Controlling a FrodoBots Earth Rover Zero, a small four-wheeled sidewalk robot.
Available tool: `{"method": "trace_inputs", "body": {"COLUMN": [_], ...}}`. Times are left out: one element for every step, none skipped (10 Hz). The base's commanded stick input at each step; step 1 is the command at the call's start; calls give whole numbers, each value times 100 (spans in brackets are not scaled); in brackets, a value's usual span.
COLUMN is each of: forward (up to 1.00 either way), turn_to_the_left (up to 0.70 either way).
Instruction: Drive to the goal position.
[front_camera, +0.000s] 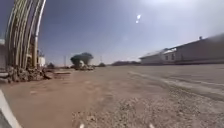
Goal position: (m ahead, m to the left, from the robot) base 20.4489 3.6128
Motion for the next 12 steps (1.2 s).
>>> {"method": "trace_inputs", "body": {"forward": [70,70,70,70,70,70,70,70,70,70,70,70], "turn_to_the_left": [0,0,0,0,0,0,0,0,0,0,0,0]}}
